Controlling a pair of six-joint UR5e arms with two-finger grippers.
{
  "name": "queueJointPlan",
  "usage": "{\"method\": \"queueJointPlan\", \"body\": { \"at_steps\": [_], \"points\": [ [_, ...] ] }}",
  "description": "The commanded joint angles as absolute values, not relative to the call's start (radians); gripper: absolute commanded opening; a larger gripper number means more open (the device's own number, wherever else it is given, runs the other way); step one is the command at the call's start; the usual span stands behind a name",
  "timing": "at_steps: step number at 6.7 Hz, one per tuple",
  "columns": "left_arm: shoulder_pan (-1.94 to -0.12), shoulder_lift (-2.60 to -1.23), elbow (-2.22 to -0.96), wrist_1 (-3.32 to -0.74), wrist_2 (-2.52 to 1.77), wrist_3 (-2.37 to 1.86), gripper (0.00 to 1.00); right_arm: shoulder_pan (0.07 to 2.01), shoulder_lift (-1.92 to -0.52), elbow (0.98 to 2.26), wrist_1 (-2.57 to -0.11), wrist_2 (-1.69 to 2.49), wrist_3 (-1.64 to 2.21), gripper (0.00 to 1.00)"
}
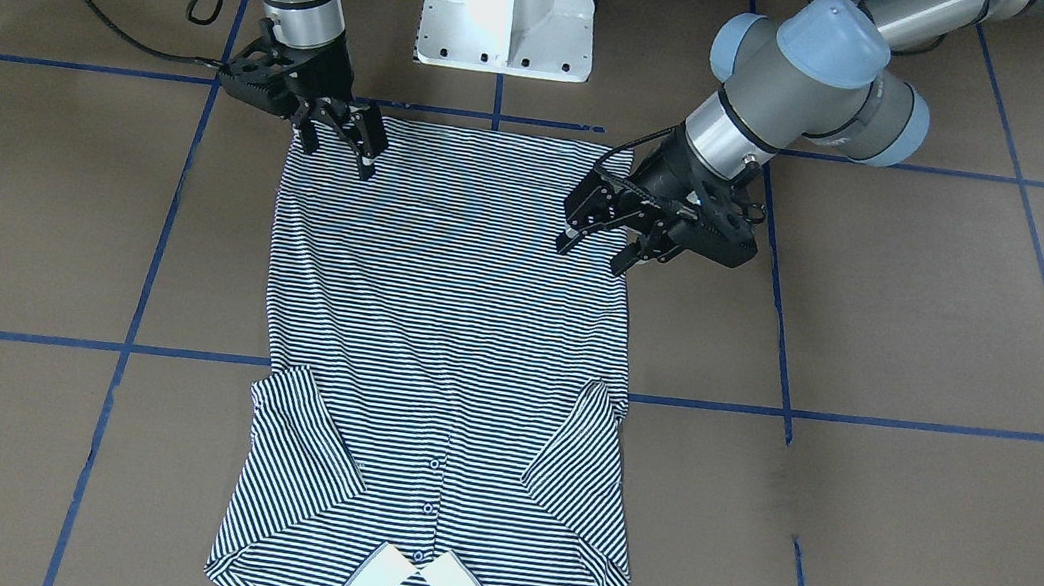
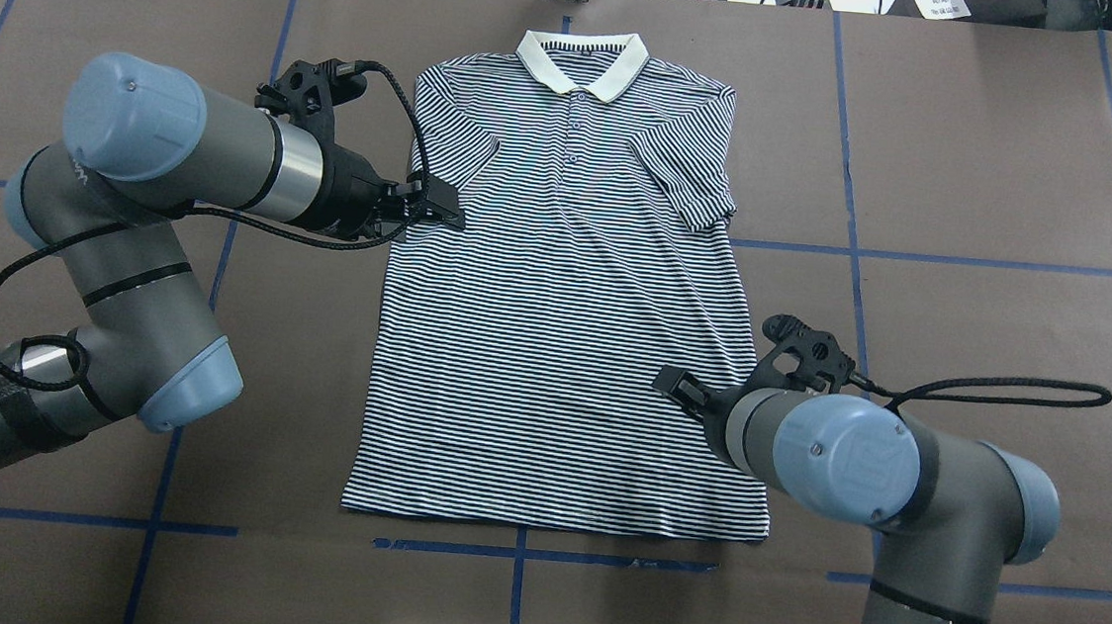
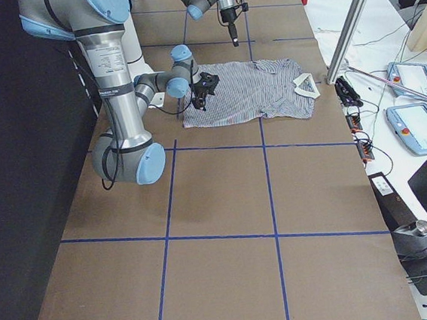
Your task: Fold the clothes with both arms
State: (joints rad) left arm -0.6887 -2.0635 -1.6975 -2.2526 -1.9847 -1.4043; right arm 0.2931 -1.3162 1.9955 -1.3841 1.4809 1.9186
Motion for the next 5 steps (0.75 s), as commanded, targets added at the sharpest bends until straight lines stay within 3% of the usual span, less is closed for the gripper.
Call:
{"method": "queueJointPlan", "body": {
  "at_steps": [1,5],
  "points": [
    [-0.687,-2.056,-1.692,-2.260,-1.985,-1.405,0.79,0.227,-1.327,2.035,-1.507,1.433,2.015,0.96],
    [-0.687,-2.052,-1.684,-2.256,-1.985,-1.405,0.81,0.161,-1.387,2.034,-1.546,1.430,2.102,0.86]
  ]
}}
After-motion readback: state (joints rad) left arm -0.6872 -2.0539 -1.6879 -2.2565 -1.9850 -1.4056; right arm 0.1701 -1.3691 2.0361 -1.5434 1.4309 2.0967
